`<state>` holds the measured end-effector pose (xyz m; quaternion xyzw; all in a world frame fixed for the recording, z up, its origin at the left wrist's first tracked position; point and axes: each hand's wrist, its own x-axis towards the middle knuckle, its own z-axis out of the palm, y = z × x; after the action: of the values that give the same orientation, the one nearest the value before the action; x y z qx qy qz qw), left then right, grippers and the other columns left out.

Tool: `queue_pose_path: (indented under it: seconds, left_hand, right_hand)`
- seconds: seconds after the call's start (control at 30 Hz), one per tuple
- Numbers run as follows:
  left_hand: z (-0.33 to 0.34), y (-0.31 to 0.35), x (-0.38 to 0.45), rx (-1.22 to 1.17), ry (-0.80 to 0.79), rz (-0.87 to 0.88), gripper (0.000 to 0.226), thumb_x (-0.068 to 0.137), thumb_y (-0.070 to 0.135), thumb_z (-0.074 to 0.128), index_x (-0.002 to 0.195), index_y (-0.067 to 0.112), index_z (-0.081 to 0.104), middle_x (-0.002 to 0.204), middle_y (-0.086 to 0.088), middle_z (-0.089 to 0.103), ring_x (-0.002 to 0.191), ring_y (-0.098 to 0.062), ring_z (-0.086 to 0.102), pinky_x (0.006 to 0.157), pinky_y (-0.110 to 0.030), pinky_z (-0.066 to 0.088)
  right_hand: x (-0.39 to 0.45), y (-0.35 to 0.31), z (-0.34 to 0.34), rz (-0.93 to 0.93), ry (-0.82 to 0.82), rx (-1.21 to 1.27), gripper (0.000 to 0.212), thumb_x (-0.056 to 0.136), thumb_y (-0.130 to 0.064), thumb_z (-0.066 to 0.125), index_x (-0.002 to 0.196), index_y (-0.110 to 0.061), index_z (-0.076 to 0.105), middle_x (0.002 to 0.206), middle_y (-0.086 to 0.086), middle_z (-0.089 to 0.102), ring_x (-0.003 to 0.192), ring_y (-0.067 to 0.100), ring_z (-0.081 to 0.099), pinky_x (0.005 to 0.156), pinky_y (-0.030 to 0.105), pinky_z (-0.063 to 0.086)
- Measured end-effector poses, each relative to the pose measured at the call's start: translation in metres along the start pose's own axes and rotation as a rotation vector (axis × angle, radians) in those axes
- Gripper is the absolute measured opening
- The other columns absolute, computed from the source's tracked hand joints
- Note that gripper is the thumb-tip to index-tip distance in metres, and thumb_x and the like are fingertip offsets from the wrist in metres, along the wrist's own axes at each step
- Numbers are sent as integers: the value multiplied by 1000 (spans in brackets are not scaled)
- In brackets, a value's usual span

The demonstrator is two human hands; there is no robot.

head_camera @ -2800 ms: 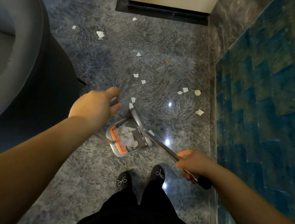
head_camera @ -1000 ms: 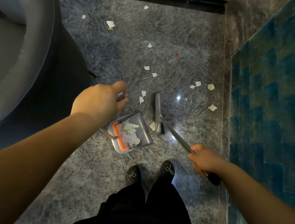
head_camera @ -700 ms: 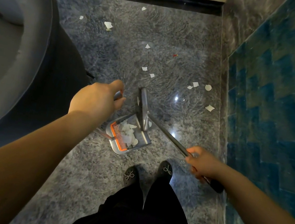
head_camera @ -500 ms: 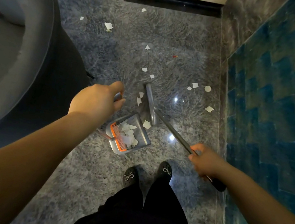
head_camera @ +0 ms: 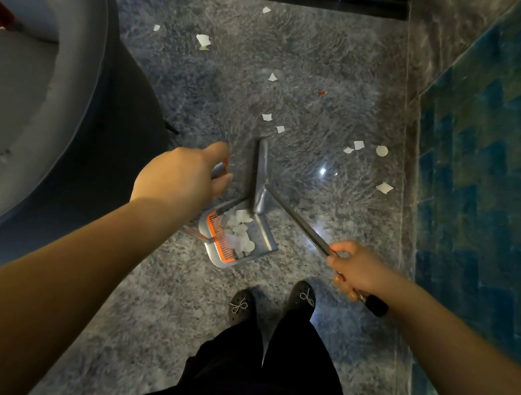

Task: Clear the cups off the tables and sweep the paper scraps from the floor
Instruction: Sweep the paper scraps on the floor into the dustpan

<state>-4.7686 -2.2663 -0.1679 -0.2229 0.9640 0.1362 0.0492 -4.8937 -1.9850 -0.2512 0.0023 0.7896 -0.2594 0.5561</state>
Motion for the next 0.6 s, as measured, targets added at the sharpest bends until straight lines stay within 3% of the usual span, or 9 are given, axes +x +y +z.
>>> queue_pose_path:
  seconds: [0.2, 0.43, 0.6]
  left_hand:
    - [0, -1, 4, 4, 10, -10, 19, 95, 42, 53, 96, 25, 45, 64, 0, 49, 60, -27, 55, 48, -31, 42]
    - [-11, -20, -1, -25, 17, -56, 19, 94, 43, 55, 91, 28, 44, 61, 2, 49, 56, -22, 52, 47, -31, 40]
    - [-20, -29, -5, -76, 96, -146, 19, 94, 41, 57, 90, 30, 42, 59, 5, 46, 51, -16, 45, 44, -27, 29]
  right_hand:
    - [-26, -1, -9, -30, -18, -24, 23, 98, -20, 51, 120, -23, 45, 62, 7, 51, 32, 6, 43, 37, 21, 37]
    - [-30, 1, -17, -4, 36, -17, 21, 97, -16, 52, 117, -21, 46, 62, 10, 51, 48, 18, 45, 46, 29, 39]
    - [-23, -15, -26, -12, 85, -43, 20, 96, -17, 53, 114, -22, 46, 65, 11, 54, 44, 17, 47, 42, 27, 40]
